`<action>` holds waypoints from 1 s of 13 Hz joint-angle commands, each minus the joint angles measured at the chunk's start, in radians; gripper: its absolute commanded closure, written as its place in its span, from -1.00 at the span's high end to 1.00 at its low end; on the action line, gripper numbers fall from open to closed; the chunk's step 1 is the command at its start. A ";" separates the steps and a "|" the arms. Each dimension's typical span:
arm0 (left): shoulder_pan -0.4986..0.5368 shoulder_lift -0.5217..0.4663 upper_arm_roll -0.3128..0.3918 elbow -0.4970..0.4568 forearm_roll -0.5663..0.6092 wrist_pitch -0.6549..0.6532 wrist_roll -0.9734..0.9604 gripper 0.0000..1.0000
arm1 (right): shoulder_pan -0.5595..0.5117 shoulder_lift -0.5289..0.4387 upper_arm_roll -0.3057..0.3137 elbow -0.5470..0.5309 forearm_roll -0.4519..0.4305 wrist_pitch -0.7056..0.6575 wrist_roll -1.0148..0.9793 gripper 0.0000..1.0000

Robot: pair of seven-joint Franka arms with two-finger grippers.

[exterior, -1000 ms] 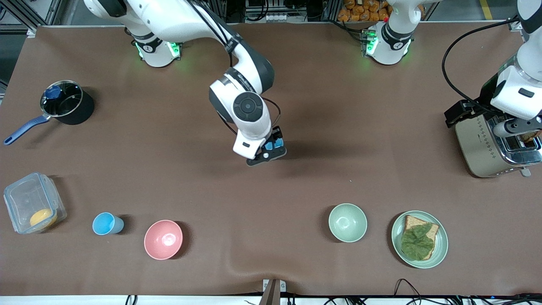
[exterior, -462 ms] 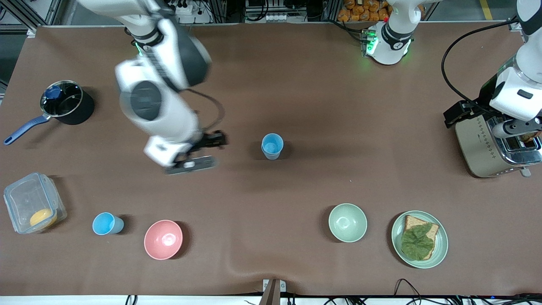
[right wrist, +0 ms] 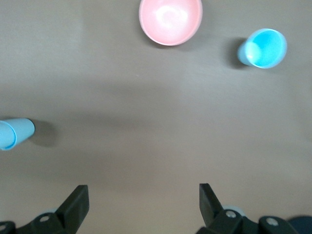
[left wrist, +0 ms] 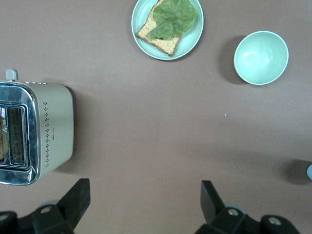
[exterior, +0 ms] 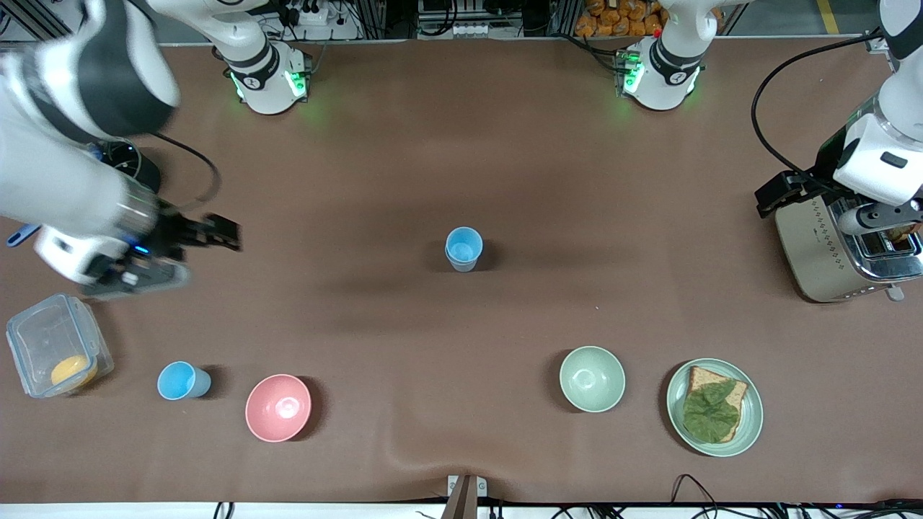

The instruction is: Stack blue cups with both arms

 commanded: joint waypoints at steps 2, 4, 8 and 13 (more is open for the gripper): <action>0.002 -0.010 0.000 0.007 -0.021 -0.014 0.023 1.00 | -0.076 -0.156 0.021 -0.087 -0.008 -0.078 -0.018 1.00; 0.001 -0.008 0.000 0.009 -0.021 -0.014 0.023 1.00 | -0.093 -0.201 0.004 -0.124 -0.008 -0.079 -0.076 1.00; 0.002 -0.010 0.000 0.009 -0.021 -0.014 0.024 1.00 | -0.094 -0.204 -0.019 -0.123 -0.008 -0.071 -0.112 1.00; 0.007 -0.006 0.001 0.010 -0.046 -0.035 0.023 1.00 | -0.105 -0.203 -0.030 -0.115 -0.007 -0.068 -0.158 1.00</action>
